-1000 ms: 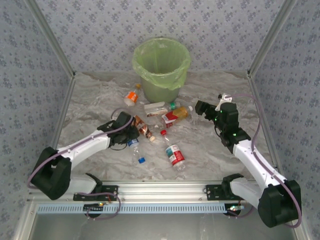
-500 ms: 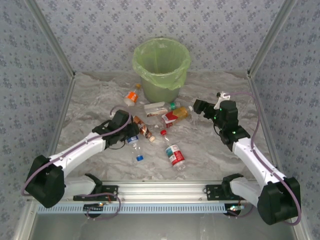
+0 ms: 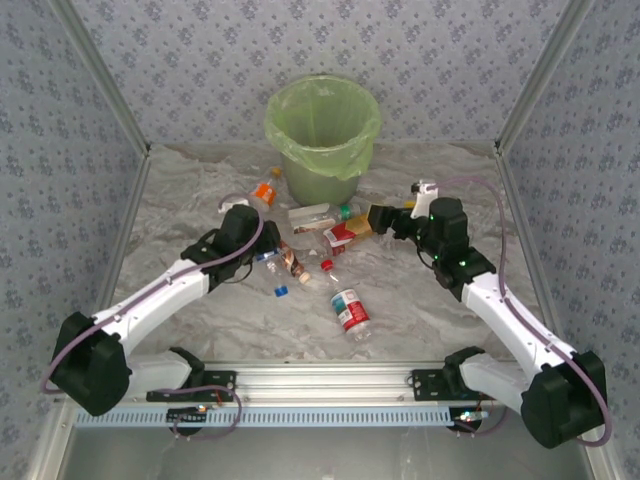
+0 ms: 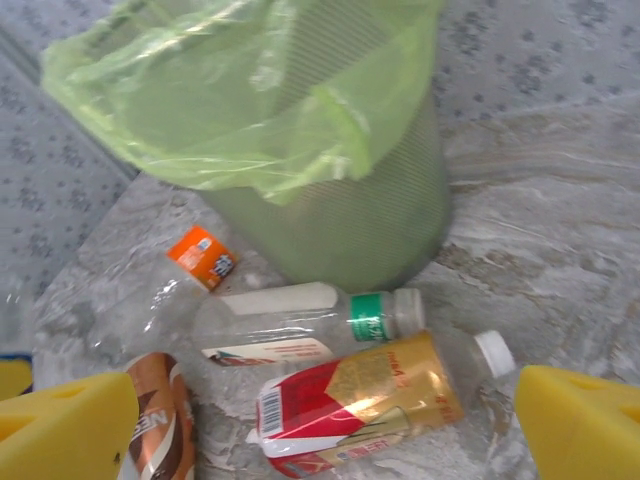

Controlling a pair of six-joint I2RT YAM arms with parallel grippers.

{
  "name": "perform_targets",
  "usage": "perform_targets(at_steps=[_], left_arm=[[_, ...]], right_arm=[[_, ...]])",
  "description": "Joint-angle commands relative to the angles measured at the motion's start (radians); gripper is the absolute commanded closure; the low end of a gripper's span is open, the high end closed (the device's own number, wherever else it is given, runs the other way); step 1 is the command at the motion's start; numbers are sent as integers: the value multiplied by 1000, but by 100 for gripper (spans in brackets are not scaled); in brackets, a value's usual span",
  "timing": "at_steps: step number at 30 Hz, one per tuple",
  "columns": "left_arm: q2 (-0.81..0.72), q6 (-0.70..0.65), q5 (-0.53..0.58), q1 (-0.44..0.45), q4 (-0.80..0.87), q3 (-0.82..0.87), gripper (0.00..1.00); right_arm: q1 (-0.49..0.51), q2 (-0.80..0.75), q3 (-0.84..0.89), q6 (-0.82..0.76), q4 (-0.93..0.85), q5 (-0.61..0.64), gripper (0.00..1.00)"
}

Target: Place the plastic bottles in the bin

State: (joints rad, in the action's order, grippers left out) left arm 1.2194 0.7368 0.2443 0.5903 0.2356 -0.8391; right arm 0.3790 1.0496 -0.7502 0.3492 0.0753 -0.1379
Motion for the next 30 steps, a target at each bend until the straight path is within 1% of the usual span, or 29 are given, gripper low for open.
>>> perform_targets(at_steps=[1, 4, 7, 11, 14, 18, 27, 30], left_arm=[[-44, -42, 63, -22, -64, -47, 47], [-66, -46, 76, -55, -93, -51, 47], [-82, -19, 165, -72, -73, -76, 47], [-99, -28, 227, -96, -89, -91, 47], [-103, -39, 230, -121, -111, -112, 47], [-89, -84, 195, -139, -180, -144, 46], [-4, -191, 171, -161, -297, -289, 46], [22, -218, 164, -163, -359, -320, 46]], right_arm=[[38, 3, -57, -84, -46, -23, 1], [61, 4, -71, -107, -56, -23, 1], [76, 7, -83, -112, -61, -12, 1], [83, 13, -95, -119, -77, -2, 1], [86, 10, -99, -122, -85, 3, 1], [91, 5, -97, -122, -80, 9, 1], [98, -8, -95, -122, -91, 18, 1], [100, -20, -87, -119, -92, 27, 1]])
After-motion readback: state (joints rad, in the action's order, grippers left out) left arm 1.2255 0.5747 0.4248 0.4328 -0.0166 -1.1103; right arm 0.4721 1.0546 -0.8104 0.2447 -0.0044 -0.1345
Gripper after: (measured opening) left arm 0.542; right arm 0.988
